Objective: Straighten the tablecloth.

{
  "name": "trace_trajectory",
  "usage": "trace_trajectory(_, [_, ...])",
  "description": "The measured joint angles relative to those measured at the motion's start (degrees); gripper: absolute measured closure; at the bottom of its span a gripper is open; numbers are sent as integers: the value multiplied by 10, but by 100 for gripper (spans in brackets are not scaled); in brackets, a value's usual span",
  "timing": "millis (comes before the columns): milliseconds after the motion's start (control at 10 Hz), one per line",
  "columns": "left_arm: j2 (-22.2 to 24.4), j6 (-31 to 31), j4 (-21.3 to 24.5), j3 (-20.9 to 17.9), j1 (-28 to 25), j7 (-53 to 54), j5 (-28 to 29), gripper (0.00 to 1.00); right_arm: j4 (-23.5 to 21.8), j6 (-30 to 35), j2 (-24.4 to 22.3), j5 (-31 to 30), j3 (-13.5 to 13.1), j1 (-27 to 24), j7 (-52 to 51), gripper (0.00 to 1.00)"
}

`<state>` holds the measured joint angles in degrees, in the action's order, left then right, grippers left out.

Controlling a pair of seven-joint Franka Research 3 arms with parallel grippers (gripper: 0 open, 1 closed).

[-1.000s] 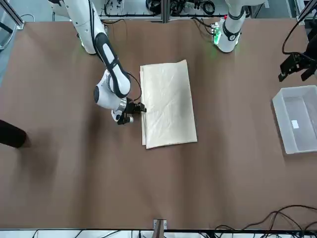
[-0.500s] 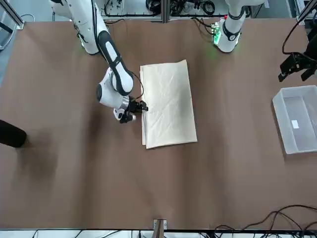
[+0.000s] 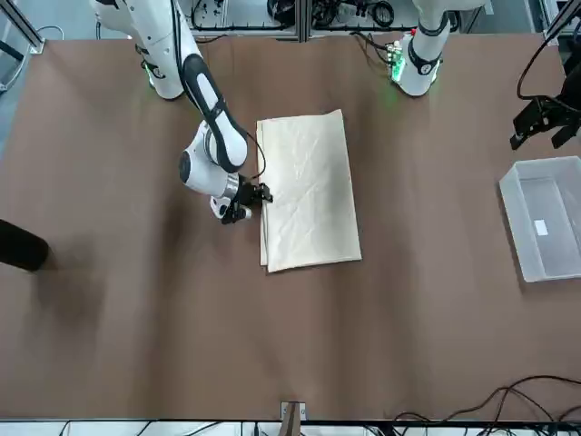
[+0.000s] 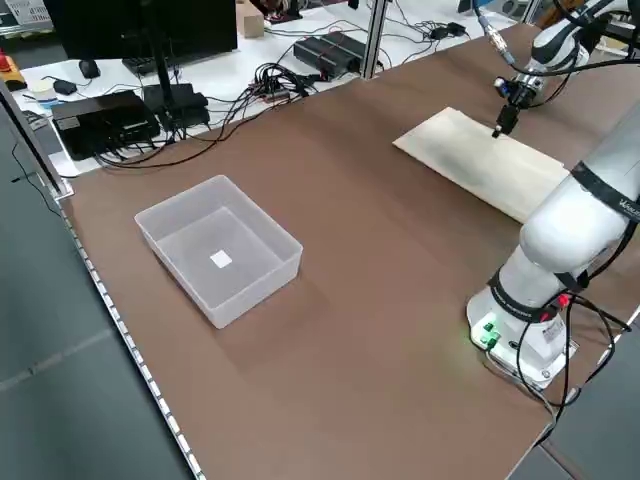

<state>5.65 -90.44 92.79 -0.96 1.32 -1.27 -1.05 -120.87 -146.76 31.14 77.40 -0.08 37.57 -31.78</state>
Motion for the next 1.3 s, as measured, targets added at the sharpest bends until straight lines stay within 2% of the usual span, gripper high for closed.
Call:
trace_trajectory(400, [0,0,0,0,0,0,0,3,0,0,2,0,-1,-1,-8,76])
trace_trajectory(700, [0,0,0,0,0,0,0,3,2,1,4,1,-1,-1,-12,90])
trace_trajectory(1300, [-1,0,0,0,0,0,0,3,2,-1,4,5,-1,-11,-13,92])
